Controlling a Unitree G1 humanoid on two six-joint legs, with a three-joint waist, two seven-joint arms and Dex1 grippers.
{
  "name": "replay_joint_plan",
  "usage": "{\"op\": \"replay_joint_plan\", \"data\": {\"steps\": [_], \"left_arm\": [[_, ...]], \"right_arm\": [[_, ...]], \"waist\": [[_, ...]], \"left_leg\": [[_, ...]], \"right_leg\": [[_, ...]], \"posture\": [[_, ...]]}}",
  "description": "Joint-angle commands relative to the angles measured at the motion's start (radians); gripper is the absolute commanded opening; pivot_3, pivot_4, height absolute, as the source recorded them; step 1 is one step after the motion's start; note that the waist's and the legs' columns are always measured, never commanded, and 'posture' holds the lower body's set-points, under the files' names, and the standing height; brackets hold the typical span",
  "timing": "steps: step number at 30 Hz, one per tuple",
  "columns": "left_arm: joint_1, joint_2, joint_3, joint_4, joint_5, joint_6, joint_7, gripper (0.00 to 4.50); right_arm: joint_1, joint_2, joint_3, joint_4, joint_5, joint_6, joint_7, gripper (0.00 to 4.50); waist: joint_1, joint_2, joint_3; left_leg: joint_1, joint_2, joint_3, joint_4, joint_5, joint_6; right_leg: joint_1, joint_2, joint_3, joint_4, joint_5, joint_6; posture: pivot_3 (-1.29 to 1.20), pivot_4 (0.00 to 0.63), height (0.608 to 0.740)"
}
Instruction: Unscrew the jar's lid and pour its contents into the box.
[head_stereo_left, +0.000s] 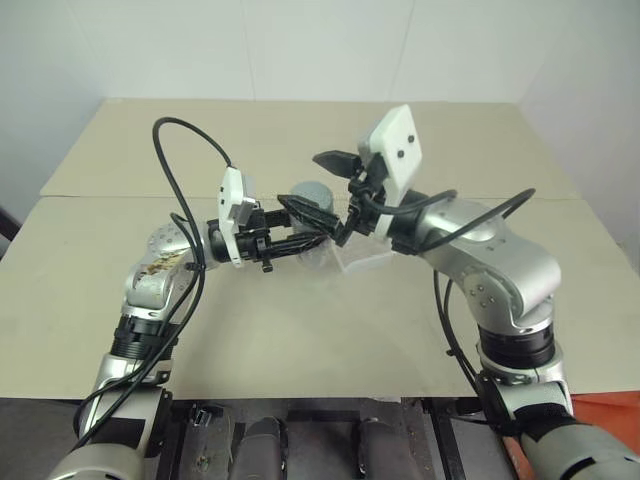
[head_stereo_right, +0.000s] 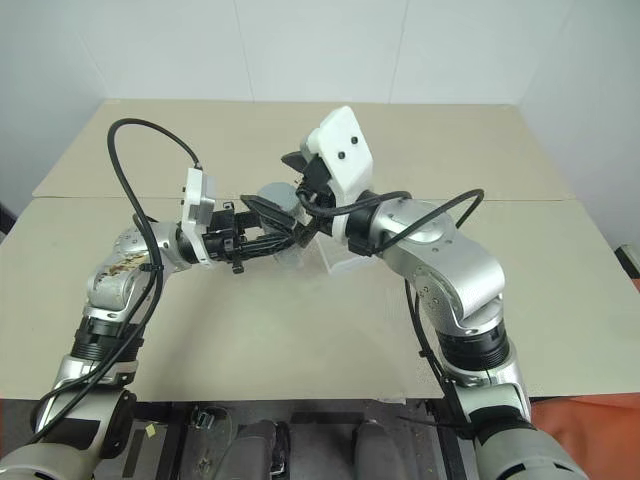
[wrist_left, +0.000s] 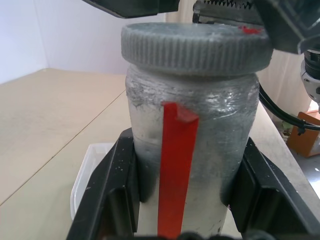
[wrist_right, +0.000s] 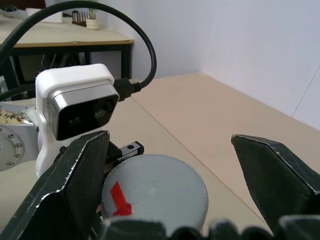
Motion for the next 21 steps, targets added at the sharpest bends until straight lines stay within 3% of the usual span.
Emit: {"op": "replay_joint_plan", "data": {"steps": [1, 10, 16, 21], "left_arm": [[-0.027, 0.009, 0.009, -0.021, -0.002, -0.007, -0.014, 1.92], [-0.049, 0.008, 0.007, 0.001, 0.009, -0.012, -0.031, 1.92], [-0.048, 0.010, 0.010, -0.003, 0.014, -0.009, -0.039, 1.92], [-0.041, 0.022, 0.012, -0.006, 0.010, -0.007, -0.057, 1.92]], "right_arm": [[-0.009, -0.011, 0.000, -0.056, -0.003, 0.002, 0.007, 4.48], [0.001, -0.025, 0.010, -0.064, -0.009, 0.020, 0.017, 4.48], [-0.001, -0.026, 0.009, -0.058, -0.011, 0.018, 0.023, 2.75], [-0.002, -0.035, 0.009, -0.049, -0.008, 0.006, 0.048, 2.75]], "waist": [[0.000, 0.000, 0.000], [0.000, 0.000, 0.000], [-0.001, 0.000, 0.000], [-0.001, 0.000, 0.000]], "left_leg": [[0.000, 0.000, 0.000, 0.000, 0.000, 0.000], [0.000, 0.000, 0.000, 0.000, 0.000, 0.000], [0.000, 0.000, 0.000, 0.000, 0.000, 0.000], [0.000, 0.000, 0.000, 0.000, 0.000, 0.000]], "right_leg": [[0.000, 0.000, 0.000, 0.000, 0.000, 0.000], [0.000, 0.000, 0.000, 0.000, 0.000, 0.000], [0.000, 0.000, 0.000, 0.000, 0.000, 0.000], [0.000, 0.000, 0.000, 0.000, 0.000, 0.000]], "posture": [[0.00, 0.150, 0.740], [0.00, 0.150, 0.740], [0.00, 0.150, 0.740], [0.00, 0.150, 0.740]]}}
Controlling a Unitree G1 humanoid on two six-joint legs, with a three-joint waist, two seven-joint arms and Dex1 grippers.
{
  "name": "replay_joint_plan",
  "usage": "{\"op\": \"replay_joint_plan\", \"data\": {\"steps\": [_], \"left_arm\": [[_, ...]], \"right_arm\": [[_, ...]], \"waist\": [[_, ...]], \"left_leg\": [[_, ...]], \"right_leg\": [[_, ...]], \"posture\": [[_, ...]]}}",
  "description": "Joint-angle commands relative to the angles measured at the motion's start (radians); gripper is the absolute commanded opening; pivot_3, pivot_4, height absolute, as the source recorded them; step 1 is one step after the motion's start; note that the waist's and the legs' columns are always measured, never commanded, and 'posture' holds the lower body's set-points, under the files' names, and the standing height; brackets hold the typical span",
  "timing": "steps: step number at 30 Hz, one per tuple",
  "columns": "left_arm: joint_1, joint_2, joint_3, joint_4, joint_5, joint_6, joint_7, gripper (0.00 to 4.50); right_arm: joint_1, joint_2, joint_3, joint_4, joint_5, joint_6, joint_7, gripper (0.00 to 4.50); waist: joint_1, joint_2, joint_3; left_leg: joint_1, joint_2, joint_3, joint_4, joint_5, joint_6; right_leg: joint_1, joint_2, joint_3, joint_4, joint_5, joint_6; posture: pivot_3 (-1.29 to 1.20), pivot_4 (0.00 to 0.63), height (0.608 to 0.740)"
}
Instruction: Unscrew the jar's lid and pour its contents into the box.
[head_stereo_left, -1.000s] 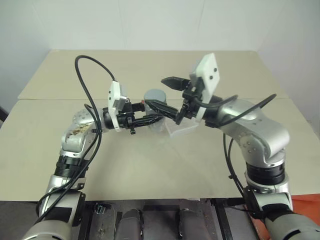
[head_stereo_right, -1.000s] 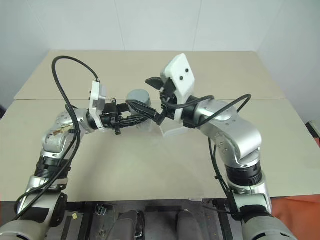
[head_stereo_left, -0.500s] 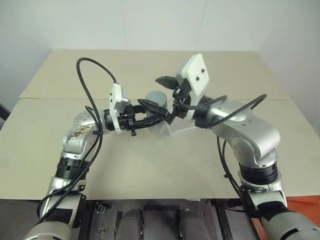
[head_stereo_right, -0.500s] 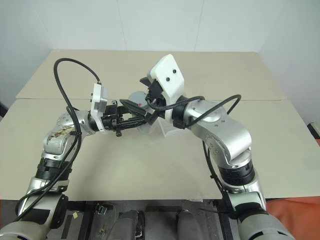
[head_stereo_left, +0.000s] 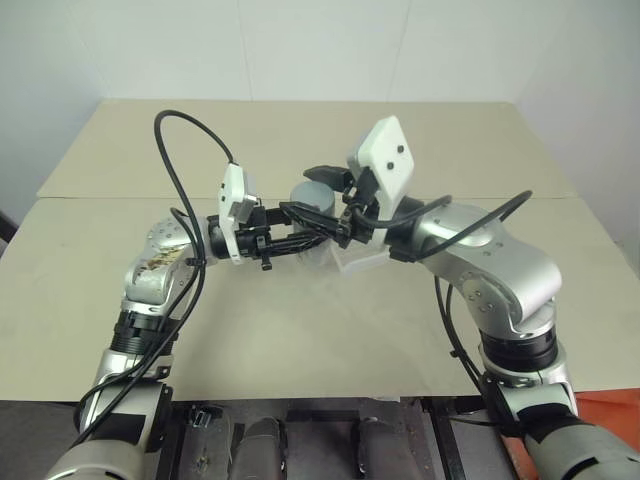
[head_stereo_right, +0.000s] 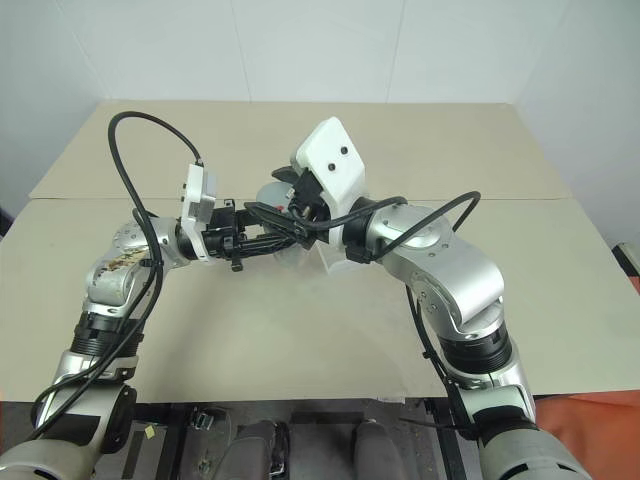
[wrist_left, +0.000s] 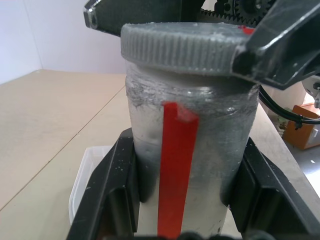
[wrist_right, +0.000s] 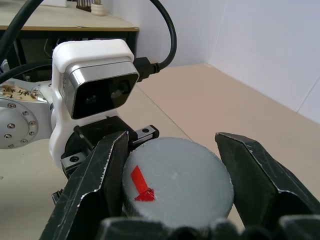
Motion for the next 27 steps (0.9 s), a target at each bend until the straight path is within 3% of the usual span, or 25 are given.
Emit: {"op": "replay_joint_plan", "data": {"steps": [1, 5, 8, 14, 16, 21, 27], "left_arm": [[-0.020, 0.020, 0.011, -0.019, -0.011, -0.007, -0.034, 1.92], [-0.022, 0.036, 0.013, -0.014, -0.041, -0.007, -0.120, 1.92], [-0.029, 0.044, 0.017, -0.020, -0.090, 0.021, -0.214, 1.92], [-0.042, 0.057, 0.003, -0.055, -0.135, 0.069, -0.310, 1.92], [-0.043, 0.056, 0.001, -0.060, -0.127, 0.067, -0.313, 1.92], [-0.040, 0.051, 0.010, -0.051, -0.109, 0.062, -0.295, 1.92], [-0.014, 0.075, 0.043, -0.023, -0.055, 0.026, -0.227, 1.92]], "right_arm": [[-0.010, -0.021, -0.013, -0.014, 0.001, -0.024, 0.038, 2.75], [-0.009, -0.068, -0.045, 0.026, 0.081, -0.052, 0.203, 2.75], [0.001, -0.122, -0.060, 0.089, 0.147, -0.122, 0.404, 2.75], [-0.036, -0.142, -0.044, 0.186, 0.186, -0.175, 0.581, 2.75], [-0.039, -0.137, -0.039, 0.195, 0.177, -0.182, 0.586, 2.75], [-0.040, -0.118, -0.045, 0.197, 0.160, -0.187, 0.547, 4.41], [-0.016, -0.117, -0.105, 0.153, 0.134, -0.164, 0.392, 4.46]], "waist": [[0.000, 0.000, 0.000], [0.000, 0.000, 0.000], [0.002, 0.000, 0.000], [-0.003, 0.000, 0.000], [-0.001, 0.000, 0.000], [0.000, 0.000, 0.000], [0.001, 0.000, 0.000]], "left_leg": [[0.000, 0.000, 0.000, 0.000, 0.000, 0.000], [0.000, 0.000, 0.001, 0.000, 0.000, 0.000], [0.000, 0.000, 0.002, 0.000, 0.000, 0.000], [0.000, 0.000, 0.002, 0.000, 0.000, 0.000], [0.000, 0.000, 0.002, 0.000, 0.000, 0.000], [0.000, 0.000, 0.002, 0.000, 0.000, 0.000], [0.000, 0.000, 0.001, 0.000, 0.000, 0.000]], "right_leg": [[0.000, 0.000, 0.000, 0.000, 0.000, 0.000], [0.000, 0.000, 0.000, 0.000, 0.000, 0.000], [0.001, 0.000, 0.000, -0.002, 0.000, 0.000], [0.001, 0.000, 0.000, -0.006, 0.000, 0.000], [0.001, 0.001, 0.000, -0.006, 0.000, 0.000], [0.001, 0.000, 0.000, -0.005, 0.000, 0.000], [0.001, 0.000, 0.000, -0.005, 0.000, 0.000]], "posture": [[0.00, 0.150, 0.740], [0.00, 0.150, 0.740], [0.00, 0.150, 0.740], [0.00, 0.150, 0.740], [0.00, 0.150, 0.740], [0.00, 0.150, 0.740], [0.00, 0.150, 0.740]]}}
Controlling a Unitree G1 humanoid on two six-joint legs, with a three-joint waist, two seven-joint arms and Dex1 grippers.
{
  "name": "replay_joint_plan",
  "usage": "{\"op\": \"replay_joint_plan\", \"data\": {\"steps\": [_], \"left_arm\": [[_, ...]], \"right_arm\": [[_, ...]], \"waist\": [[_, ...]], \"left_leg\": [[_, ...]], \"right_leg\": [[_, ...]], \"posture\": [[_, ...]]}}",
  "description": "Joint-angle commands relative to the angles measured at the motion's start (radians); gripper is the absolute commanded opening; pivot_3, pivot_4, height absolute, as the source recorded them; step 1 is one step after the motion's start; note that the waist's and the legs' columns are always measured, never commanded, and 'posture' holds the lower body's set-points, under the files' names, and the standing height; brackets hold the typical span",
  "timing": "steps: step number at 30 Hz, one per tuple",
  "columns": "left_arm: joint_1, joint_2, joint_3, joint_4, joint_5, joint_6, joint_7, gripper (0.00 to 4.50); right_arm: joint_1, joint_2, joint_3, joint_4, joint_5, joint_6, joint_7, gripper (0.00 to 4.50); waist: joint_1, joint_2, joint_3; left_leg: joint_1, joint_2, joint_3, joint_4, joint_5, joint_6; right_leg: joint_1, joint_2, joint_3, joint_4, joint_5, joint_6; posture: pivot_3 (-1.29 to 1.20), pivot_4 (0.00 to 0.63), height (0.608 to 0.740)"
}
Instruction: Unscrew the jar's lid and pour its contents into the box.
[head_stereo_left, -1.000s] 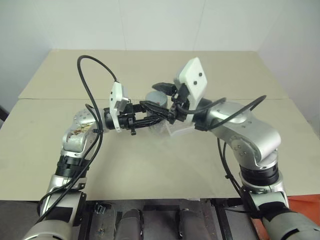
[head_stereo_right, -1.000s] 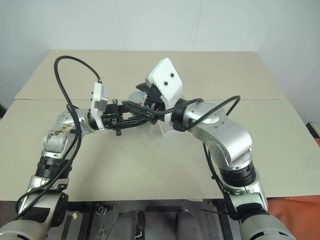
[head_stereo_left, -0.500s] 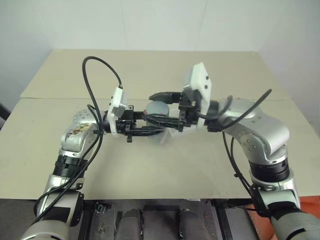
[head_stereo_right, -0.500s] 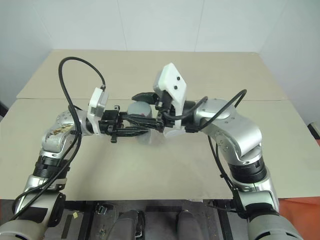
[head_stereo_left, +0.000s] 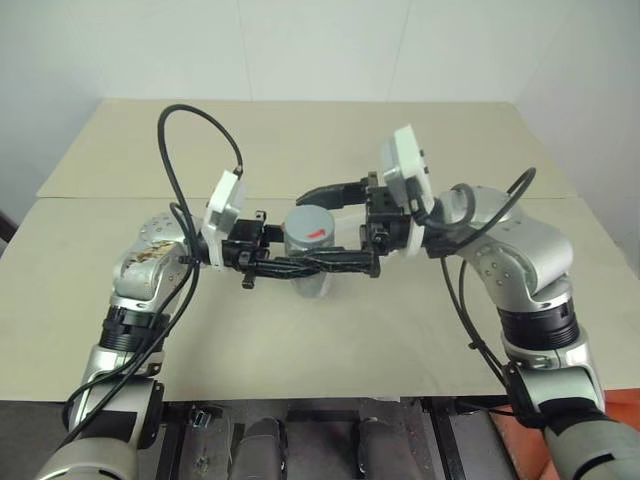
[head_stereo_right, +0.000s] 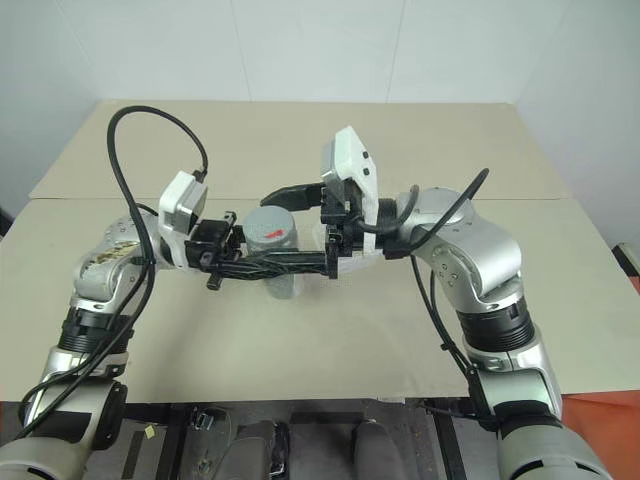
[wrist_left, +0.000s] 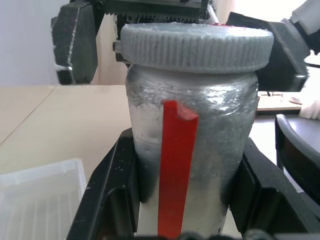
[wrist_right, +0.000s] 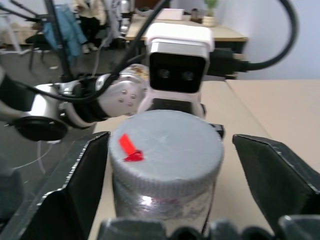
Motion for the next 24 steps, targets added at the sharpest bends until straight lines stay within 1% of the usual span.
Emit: {"op": "replay_joint_plan", "data": {"steps": [1, 5, 8, 12, 13, 20, 24], "left_arm": [[0.005, 0.026, 0.048, 0.001, 0.018, -0.034, 0.053, 1.92], [0.017, 0.029, 0.069, 0.010, 0.034, -0.043, 0.117, 1.92], [0.027, 0.023, 0.067, 0.010, 0.040, -0.047, 0.143, 1.92], [0.020, 0.000, 0.055, 0.021, 0.053, -0.061, 0.172, 1.92], [0.017, -0.004, 0.053, 0.024, 0.053, -0.063, 0.175, 1.92], [-0.005, -0.025, 0.044, 0.040, 0.063, -0.075, 0.188, 1.92], [-0.010, -0.035, 0.039, 0.045, 0.068, -0.077, 0.194, 1.92]], "right_arm": [[0.016, -0.003, -0.079, -0.063, -0.008, 0.013, -0.109, 4.46], [0.037, 0.006, -0.142, -0.134, 0.054, 0.062, -0.203, 4.46], [0.043, 0.038, -0.151, -0.186, 0.083, 0.103, -0.282, 4.46], [0.042, 0.080, -0.111, -0.227, 0.062, 0.124, -0.364, 4.46], [0.041, 0.083, -0.103, -0.231, 0.057, 0.125, -0.371, 4.46], [0.030, 0.085, -0.080, -0.250, 0.053, 0.126, -0.394, 4.46], [0.002, 0.110, -0.002, -0.222, -0.034, 0.145, -0.473, 4.46]], "waist": [[0.000, 0.000, 0.000], [0.001, 0.000, 0.000], [0.001, 0.000, 0.000], [0.000, 0.000, 0.000], [0.000, 0.000, 0.000], [0.001, 0.000, 0.000], [-0.003, 0.000, 0.000]], "left_leg": [[0.000, 0.000, 0.000, 0.000, 0.000, 0.000], [0.000, 0.000, -0.001, 0.000, 0.000, 0.000], [0.000, 0.000, -0.001, 0.000, 0.000, 0.000], [0.000, 0.000, -0.001, 0.000, 0.000, 0.000], [0.000, 0.000, -0.001, 0.000, 0.000, 0.000], [0.000, 0.000, -0.001, 0.000, 0.000, 0.000], [0.000, 0.000, -0.001, 0.000, 0.000, 0.000]], "right_leg": [[0.000, 0.000, 0.000, 0.000, 0.000, 0.000], [0.000, 0.000, 0.000, 0.000, 0.000, 0.000], [0.000, 0.000, 0.000, 0.000, 0.000, 0.000], [0.000, 0.000, 0.000, 0.003, 0.000, 0.000], [0.000, 0.000, 0.000, 0.005, 0.000, 0.000], [0.000, 0.000, 0.000, 0.006, 0.000, 0.000], [0.000, 0.000, 0.000, 0.006, 0.000, 0.000]], "posture": [[0.00, 0.150, 0.740], [0.00, 0.150, 0.740], [0.00, 0.150, 0.740], [0.00, 0.150, 0.740], [0.00, 0.150, 0.740], [0.00, 0.150, 0.740], [0.00, 0.150, 0.740]]}}
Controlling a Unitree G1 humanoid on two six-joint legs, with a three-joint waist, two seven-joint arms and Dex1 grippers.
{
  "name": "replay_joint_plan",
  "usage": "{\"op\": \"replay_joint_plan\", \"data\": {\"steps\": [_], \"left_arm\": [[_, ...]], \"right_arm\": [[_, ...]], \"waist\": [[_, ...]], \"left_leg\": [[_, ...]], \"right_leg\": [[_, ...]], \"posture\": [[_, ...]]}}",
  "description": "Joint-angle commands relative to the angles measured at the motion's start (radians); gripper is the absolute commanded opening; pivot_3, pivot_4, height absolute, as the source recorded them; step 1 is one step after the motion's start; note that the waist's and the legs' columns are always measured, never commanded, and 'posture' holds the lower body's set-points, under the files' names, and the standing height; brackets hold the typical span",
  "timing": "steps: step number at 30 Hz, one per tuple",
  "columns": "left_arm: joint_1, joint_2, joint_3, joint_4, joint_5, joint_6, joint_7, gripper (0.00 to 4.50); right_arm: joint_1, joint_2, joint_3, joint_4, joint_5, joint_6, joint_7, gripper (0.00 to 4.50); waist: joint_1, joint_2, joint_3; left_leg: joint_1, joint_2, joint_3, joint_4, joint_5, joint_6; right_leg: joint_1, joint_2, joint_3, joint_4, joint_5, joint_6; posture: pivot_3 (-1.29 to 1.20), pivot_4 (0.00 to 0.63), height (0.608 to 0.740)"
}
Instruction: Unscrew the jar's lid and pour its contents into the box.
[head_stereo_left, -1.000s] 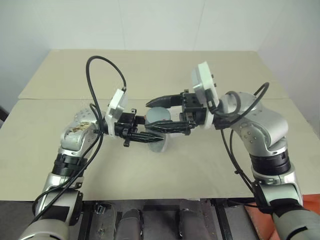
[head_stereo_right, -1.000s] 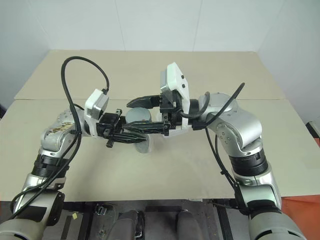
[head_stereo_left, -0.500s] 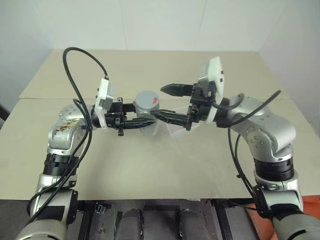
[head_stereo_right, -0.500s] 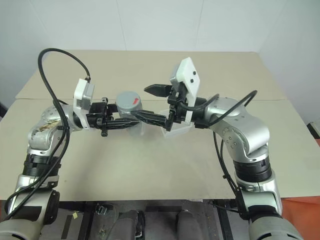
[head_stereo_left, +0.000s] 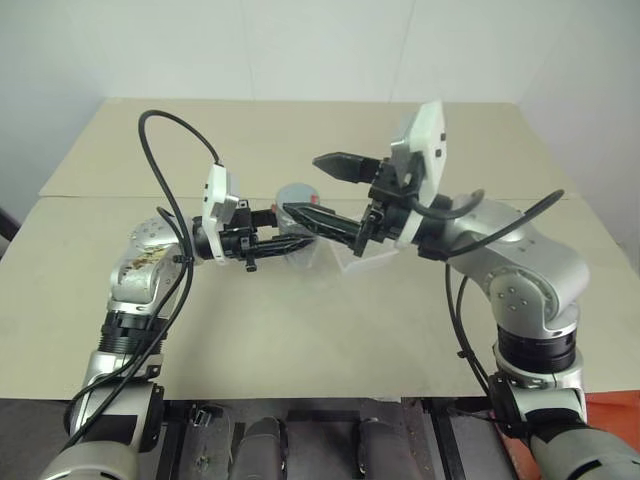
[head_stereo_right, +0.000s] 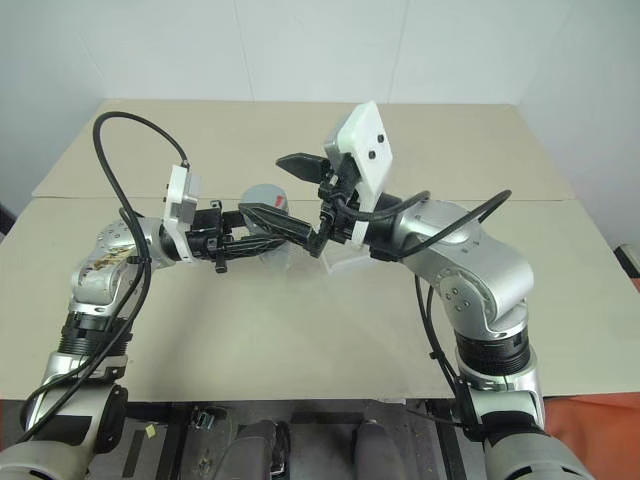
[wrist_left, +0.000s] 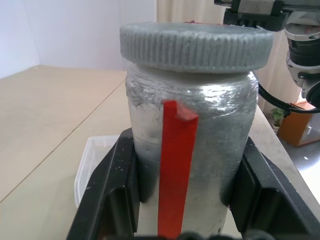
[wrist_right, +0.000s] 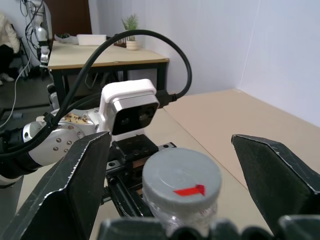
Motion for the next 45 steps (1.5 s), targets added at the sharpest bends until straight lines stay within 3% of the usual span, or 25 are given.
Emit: {"op": "replay_joint_plan", "data": {"steps": [1, 12, 27, 45], "left_arm": [[-0.034, -0.008, 0.000, -0.008, -0.001, -0.019, 0.005, 1.92], [-0.037, -0.004, 0.003, -0.009, -0.004, -0.018, 0.002, 1.92], [-0.021, 0.034, 0.014, -0.028, -0.019, -0.009, -0.007, 1.92], [-0.022, 0.046, 0.013, -0.036, -0.025, -0.001, -0.036, 1.92]], "right_arm": [[-0.045, 0.022, 0.055, -0.002, -0.074, 0.016, -0.071, 4.46], [-0.061, 0.039, 0.081, 0.046, -0.173, 0.050, -0.128, 4.46], [0.005, -0.071, -0.007, -0.004, -0.126, 0.032, -0.033, 4.46], [0.040, -0.127, -0.054, -0.009, -0.111, 0.009, 0.012, 4.46]], "waist": [[-0.002, 0.000, 0.000], [0.001, 0.000, 0.000], [0.001, 0.000, 0.000], [0.000, 0.000, 0.000]], "left_leg": [[0.000, 0.000, 0.000, 0.000, 0.000, 0.000], [0.000, 0.000, 0.001, 0.000, 0.000, 0.000], [0.000, 0.000, 0.000, 0.000, 0.000, 0.000], [0.000, 0.000, 0.001, 0.000, 0.000, 0.000]], "right_leg": [[0.000, 0.000, 0.000, 0.000, 0.000, 0.000], [0.000, 0.000, 0.000, 0.000, 0.000, 0.000], [0.000, 0.000, 0.000, 0.000, 0.000, 0.000], [0.000, 0.000, 0.000, -0.001, 0.000, 0.000]], "posture": [[0.00, 0.150, 0.740], [0.00, 0.150, 0.740], [0.00, 0.150, 0.740], [0.00, 0.150, 0.740]]}}
